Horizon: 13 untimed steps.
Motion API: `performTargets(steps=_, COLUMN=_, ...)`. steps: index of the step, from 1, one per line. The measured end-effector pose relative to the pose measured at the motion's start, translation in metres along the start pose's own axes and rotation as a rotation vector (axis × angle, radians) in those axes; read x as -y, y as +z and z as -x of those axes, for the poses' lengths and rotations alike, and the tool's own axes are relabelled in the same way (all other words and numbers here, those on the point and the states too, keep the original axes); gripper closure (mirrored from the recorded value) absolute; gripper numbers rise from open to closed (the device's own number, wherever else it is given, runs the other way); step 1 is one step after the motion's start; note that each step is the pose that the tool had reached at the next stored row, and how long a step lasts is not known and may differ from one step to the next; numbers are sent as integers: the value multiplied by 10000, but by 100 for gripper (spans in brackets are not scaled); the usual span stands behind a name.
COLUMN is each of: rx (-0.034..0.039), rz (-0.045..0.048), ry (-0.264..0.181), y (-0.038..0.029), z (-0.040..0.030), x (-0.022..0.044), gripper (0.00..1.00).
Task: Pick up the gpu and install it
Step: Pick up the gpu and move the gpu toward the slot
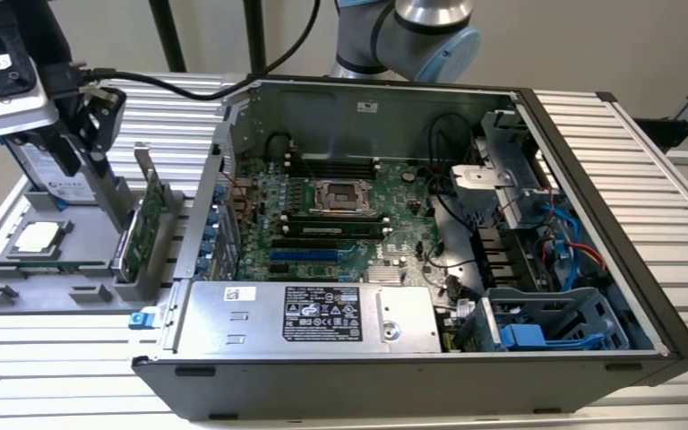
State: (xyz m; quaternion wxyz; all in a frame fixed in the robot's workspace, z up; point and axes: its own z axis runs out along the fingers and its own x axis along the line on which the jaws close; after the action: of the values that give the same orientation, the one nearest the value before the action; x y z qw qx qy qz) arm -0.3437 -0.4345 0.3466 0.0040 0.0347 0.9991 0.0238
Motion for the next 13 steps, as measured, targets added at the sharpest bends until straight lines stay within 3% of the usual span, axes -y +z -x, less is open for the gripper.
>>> performTargets(steps=13, rx=0, rz=0, ry=-5, y=57, z=25, x=0, gripper=0)
